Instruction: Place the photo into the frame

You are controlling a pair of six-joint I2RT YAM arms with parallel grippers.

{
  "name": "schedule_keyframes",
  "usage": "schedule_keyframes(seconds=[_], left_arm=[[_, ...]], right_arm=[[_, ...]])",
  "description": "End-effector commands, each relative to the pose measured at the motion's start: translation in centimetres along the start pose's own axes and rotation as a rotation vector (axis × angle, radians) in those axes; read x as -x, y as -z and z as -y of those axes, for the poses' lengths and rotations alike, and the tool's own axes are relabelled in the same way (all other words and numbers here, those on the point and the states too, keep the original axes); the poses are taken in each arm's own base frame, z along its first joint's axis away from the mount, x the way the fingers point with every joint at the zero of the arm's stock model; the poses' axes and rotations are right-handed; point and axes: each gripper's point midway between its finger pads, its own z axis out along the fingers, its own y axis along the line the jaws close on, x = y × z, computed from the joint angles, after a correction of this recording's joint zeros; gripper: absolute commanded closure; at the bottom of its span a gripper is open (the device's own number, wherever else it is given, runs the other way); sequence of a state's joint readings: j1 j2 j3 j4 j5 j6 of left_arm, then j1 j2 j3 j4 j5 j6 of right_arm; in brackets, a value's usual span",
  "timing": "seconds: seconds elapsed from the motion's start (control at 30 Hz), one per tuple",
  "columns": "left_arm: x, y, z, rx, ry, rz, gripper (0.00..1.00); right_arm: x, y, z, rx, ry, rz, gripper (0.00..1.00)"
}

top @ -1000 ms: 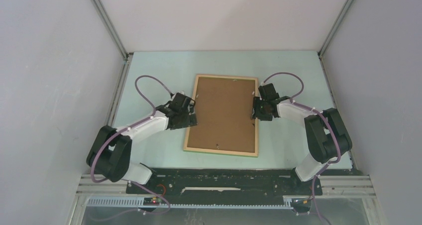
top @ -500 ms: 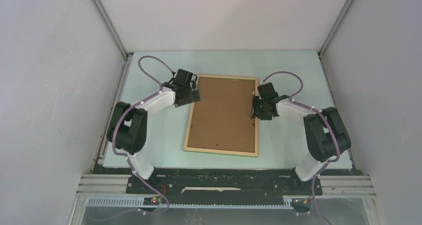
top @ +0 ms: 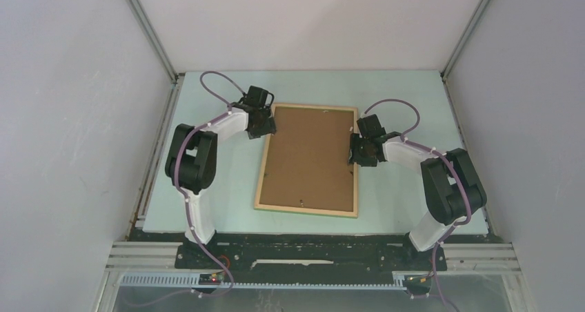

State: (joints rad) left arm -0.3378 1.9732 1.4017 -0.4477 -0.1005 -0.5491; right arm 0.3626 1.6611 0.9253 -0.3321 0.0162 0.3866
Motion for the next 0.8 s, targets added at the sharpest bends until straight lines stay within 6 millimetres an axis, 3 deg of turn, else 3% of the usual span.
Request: schedule_keyframes(seconds=[0.0,0.3,0.57,0.77], left_arm=[[1.4,0.0,0.9,-0.028,0.006,0.021,0.37],[0.9,-1.3,0.0,0.019,0.019,0.003,0.43],[0.9,-2.0,0.0,0.023,0.022,-0.009,0.41],[0.9,-1.9,-1.4,0.064,0.05,-0.013,0.62]], right_arm=[[-1.3,-0.8,1.7,-0.087,0.037,-0.045,0.43],[-1.3,-0.8,1.7,-0.088,0.033,-0.042,0.42],[-1.2,-0.8,1.8,-0.093,0.034,-0.04,0.42],[-1.3,-0.8,1.7,-0.092,0.034,-0.04,0.42]])
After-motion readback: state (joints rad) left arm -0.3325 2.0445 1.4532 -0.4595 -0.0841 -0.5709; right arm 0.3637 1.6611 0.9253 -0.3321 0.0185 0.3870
